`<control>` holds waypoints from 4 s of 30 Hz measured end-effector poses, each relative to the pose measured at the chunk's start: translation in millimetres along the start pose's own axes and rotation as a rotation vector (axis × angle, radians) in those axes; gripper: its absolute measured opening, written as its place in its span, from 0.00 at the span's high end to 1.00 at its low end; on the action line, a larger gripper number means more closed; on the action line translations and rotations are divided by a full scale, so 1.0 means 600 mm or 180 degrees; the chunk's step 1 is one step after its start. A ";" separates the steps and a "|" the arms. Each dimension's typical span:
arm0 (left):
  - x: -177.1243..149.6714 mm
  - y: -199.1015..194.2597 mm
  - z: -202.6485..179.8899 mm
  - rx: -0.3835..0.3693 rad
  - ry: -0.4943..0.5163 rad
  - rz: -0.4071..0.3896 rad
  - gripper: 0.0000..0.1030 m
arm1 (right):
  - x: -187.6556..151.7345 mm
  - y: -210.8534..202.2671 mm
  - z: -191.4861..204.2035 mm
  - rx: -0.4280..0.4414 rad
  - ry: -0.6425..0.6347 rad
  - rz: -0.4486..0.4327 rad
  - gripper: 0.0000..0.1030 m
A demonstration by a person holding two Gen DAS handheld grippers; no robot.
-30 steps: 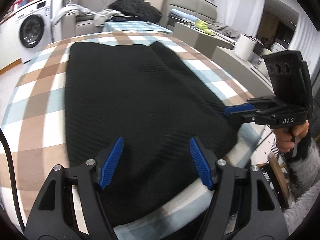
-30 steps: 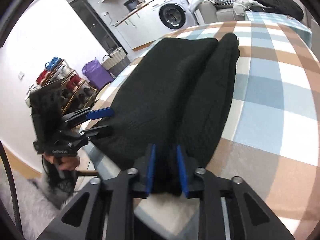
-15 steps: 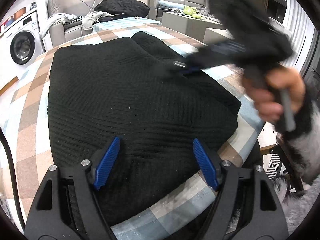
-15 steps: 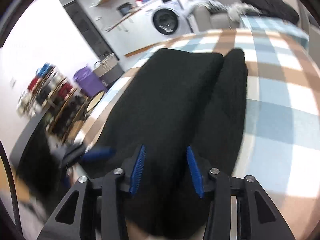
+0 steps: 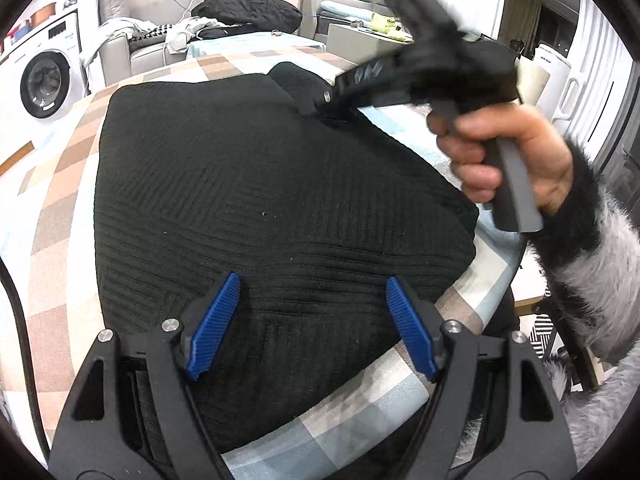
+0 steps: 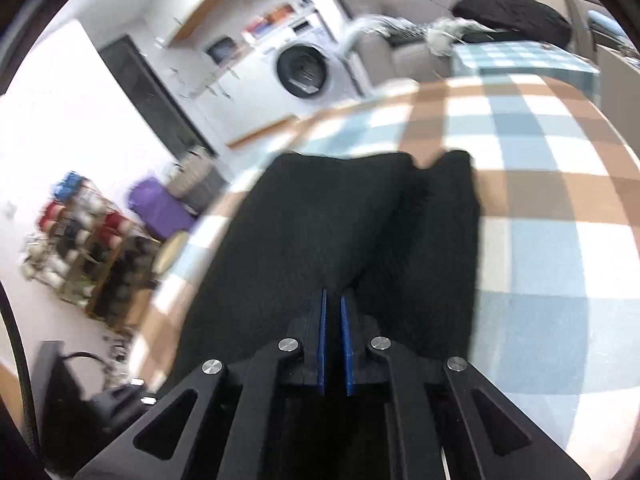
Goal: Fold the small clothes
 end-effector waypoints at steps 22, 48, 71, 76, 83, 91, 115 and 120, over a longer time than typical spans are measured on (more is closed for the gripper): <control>0.001 -0.004 0.006 -0.0009 -0.0076 -0.0033 0.29 | 0.020 0.008 0.014 0.0475 0.0303 0.0146 0.62; 0.013 -0.047 0.080 0.0250 -0.0467 -0.0347 0.29 | -0.094 -0.070 0.053 0.0395 -0.0245 0.0079 0.95; 0.000 -0.053 0.095 0.0410 -0.0472 -0.0219 0.29 | -0.169 -0.091 0.047 0.0353 -0.0350 0.0230 0.95; -0.008 -0.092 0.126 0.0563 -0.0626 -0.0358 0.29 | -0.138 -0.144 0.019 0.0358 -0.0139 -0.0052 0.57; -0.036 -0.116 0.187 0.0668 -0.1016 -0.0419 0.29 | -0.146 -0.136 -0.028 0.0328 0.0051 0.0079 0.48; -0.031 -0.100 0.186 0.0613 -0.0994 -0.0407 0.29 | -0.163 -0.100 -0.018 0.0133 0.0002 0.0103 0.57; 0.126 -0.012 0.288 0.0721 -0.0997 -0.0433 0.72 | -0.037 0.001 -0.033 -0.0398 0.0344 0.0021 0.81; 0.121 -0.035 0.288 0.0770 -0.0951 -0.0505 0.65 | -0.043 -0.022 -0.033 -0.0439 0.0273 -0.0017 0.60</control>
Point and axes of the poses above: each gripper's, at about its wrist camera, not at the fingertips, and y roughly the way its jaws point, z to its left, x to its top, the point moved 10 cm from there along y, roughly the way its jaws point, and after that the axes turned 15 degrees about -x, right-handed, at the moved point
